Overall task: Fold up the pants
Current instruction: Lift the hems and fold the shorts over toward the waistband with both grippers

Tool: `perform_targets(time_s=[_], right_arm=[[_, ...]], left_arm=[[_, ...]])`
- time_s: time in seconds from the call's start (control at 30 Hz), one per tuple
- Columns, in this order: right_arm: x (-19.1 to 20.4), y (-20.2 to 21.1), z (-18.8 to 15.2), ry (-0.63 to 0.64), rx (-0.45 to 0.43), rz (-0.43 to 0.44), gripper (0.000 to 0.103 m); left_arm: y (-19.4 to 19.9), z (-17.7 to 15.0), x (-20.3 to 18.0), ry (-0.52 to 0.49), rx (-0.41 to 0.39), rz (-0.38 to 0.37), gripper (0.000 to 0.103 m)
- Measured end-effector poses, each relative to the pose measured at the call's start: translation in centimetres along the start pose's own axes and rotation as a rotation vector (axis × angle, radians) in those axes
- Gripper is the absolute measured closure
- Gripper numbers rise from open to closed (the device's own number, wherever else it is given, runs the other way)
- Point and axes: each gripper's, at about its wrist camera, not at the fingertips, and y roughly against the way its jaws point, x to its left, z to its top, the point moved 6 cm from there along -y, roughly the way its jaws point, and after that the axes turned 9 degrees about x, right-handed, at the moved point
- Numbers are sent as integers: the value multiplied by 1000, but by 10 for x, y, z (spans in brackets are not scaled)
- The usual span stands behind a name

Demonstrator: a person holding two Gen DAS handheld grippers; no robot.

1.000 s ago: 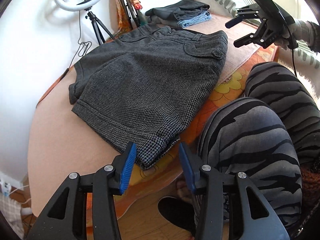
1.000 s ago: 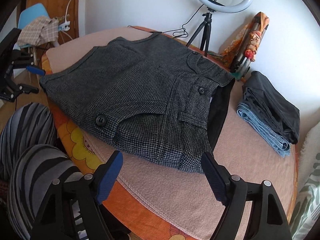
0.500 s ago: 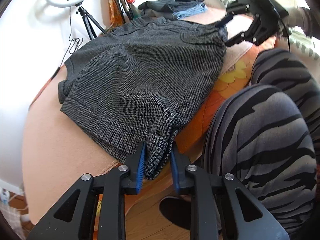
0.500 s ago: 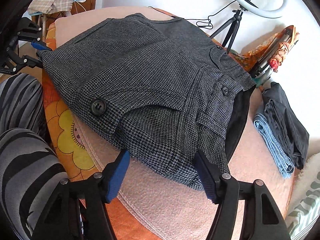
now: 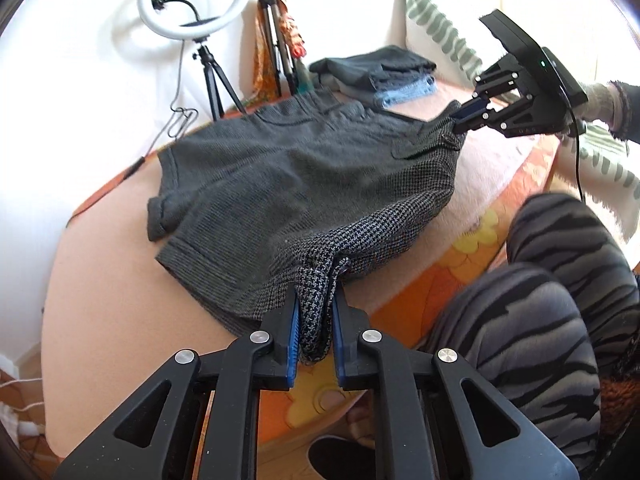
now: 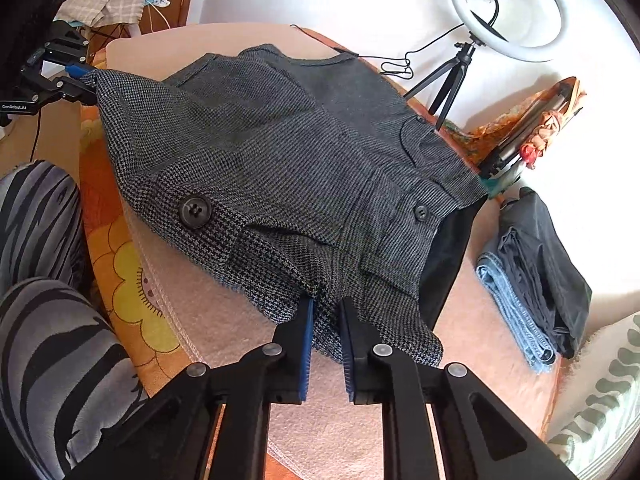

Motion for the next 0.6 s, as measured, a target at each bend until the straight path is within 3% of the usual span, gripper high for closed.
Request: perform_targets(time_s=[0.27,0.6], right_arm=[[-38,32,44,-21,-86,-121,95],[-95,39,107,-37,-125,-214,95]], left_arm=[[16,48,47,51,-86,33,91],[1,109,118,130,-131,49,92]])
